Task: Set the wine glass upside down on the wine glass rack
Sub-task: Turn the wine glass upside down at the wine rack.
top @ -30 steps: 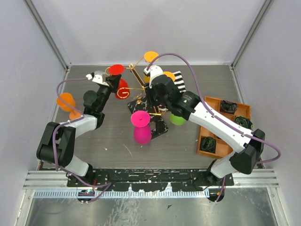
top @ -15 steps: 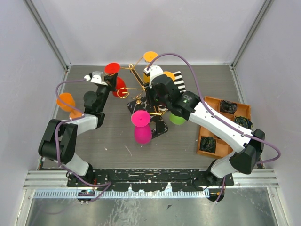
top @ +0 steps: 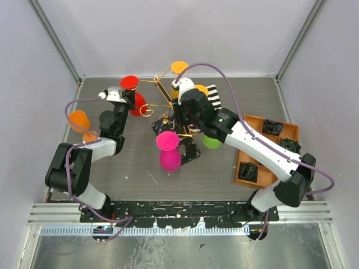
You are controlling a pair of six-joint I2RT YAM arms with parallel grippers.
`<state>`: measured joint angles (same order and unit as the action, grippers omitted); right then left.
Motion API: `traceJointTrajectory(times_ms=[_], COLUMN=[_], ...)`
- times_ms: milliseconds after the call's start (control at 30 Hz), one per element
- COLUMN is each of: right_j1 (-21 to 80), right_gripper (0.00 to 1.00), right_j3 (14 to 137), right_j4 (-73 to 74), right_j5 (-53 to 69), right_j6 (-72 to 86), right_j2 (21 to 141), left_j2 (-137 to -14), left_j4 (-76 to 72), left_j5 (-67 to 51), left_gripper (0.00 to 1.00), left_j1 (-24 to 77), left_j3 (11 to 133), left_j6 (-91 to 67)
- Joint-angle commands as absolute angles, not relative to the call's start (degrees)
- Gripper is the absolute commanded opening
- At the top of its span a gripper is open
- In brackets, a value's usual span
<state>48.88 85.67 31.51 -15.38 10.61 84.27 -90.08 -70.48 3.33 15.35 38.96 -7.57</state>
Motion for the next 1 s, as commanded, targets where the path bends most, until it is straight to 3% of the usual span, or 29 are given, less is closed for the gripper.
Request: traceJointTrajectory(times_ms=[0,667,867,967], right_j1=[48.17,48.10,48.08,48.10], right_gripper=[0.28,0.29,0.29,0.29], right_j3=[85.27,85.28,85.26,85.18], right_j4=[30.93,30.86,30.85,30.89], right_j5=[-15.47,-15.07,-15.12,-15.19], right_j6=[9.23,9.39,9.36,9.23], right_j2=[85.52,85.34,85.34,85.25], left_j2=[-86.97,-83.39,-84.67,-84.47], left_j4=[-74.75,-71.60,-70.14,-69.29], left_j5=[5.42,-7.38,-7.99,-6.54], left_gripper=[0.00,0.01,0.05,0.16], left_j1=[15.11,15.14,15.15,15.12], left_j3=[36.52,34.48,35.76,35.79], left_j6=[-6.95,-11.95,-12.16,-11.80])
